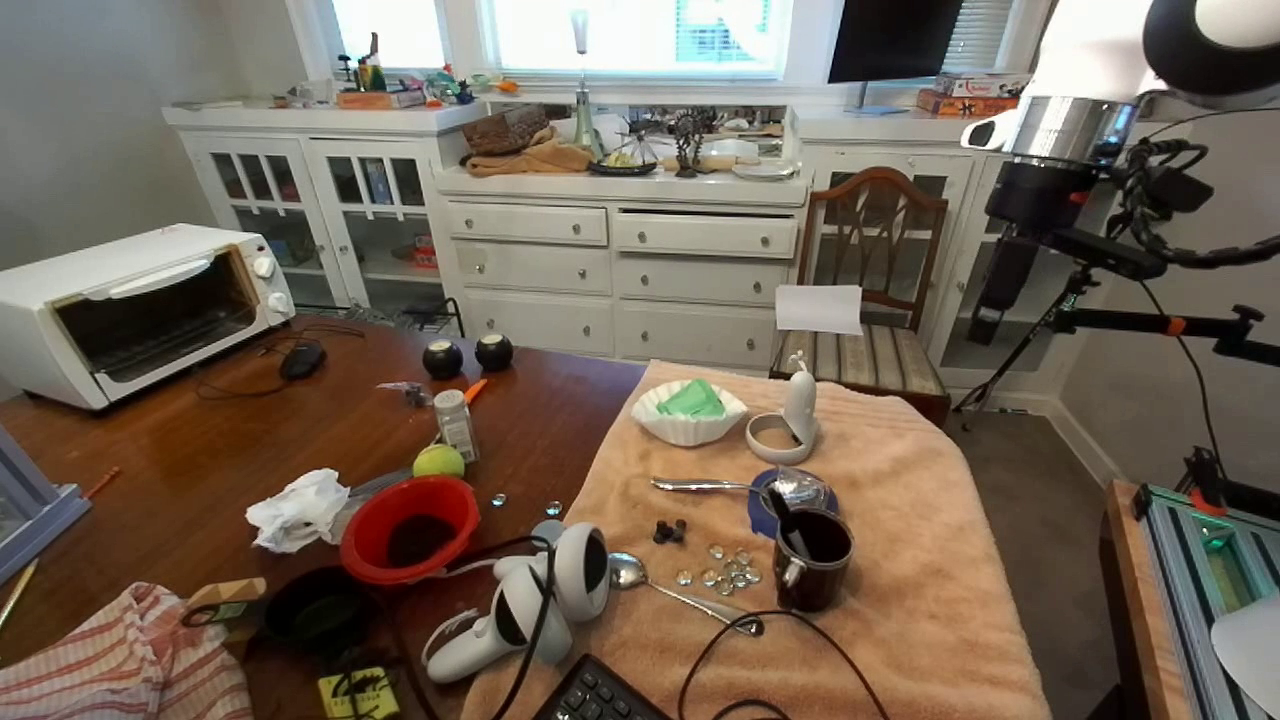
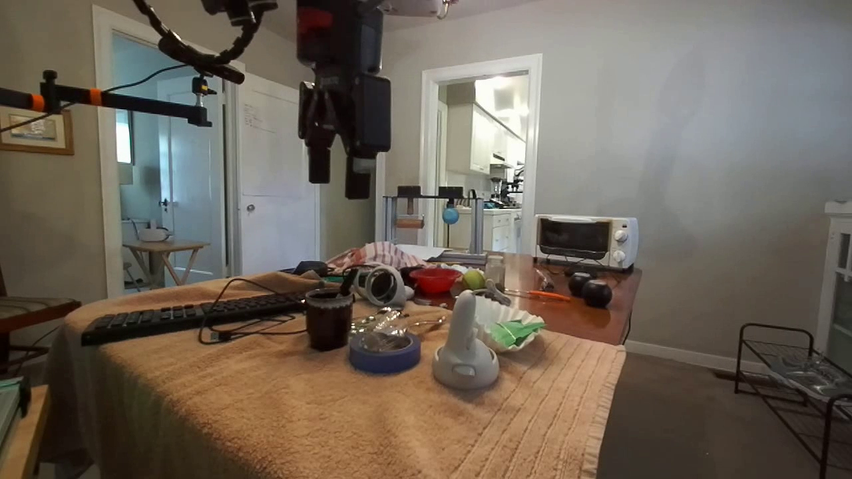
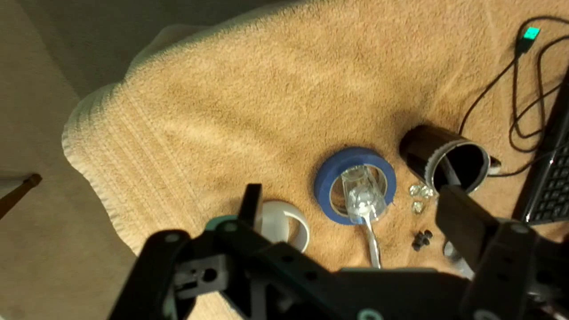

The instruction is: Move the mug slightly away

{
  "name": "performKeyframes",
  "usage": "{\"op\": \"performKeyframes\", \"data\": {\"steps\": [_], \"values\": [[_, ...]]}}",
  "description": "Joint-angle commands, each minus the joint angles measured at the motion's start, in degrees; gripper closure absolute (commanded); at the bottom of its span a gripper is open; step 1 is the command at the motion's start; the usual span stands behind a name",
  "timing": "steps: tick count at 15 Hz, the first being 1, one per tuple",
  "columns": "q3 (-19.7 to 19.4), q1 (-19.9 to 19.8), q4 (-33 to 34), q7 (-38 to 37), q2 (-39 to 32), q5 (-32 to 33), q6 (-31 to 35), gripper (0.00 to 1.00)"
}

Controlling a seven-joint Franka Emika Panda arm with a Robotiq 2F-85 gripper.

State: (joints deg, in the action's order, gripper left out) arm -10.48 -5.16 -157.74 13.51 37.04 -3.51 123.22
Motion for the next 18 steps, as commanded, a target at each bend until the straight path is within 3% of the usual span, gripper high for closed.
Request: {"op": "performKeyframes", "data": {"steps": [1, 6, 14, 18], "values": [[3.9, 1.1, 0.3, -7.1, -0.5, -1.5, 4.6, 0.0], [8.4, 2.6, 0.3, -12.2, -1.6, -0.5, 1.8, 0.0], [6.9, 2.3, 0.4, -10.4, -0.5, -0.1, 3.2, 0.0], [9.8, 3.3, 0.3, -13.8, -5.3, -0.4, 9.0, 0.0]]}}
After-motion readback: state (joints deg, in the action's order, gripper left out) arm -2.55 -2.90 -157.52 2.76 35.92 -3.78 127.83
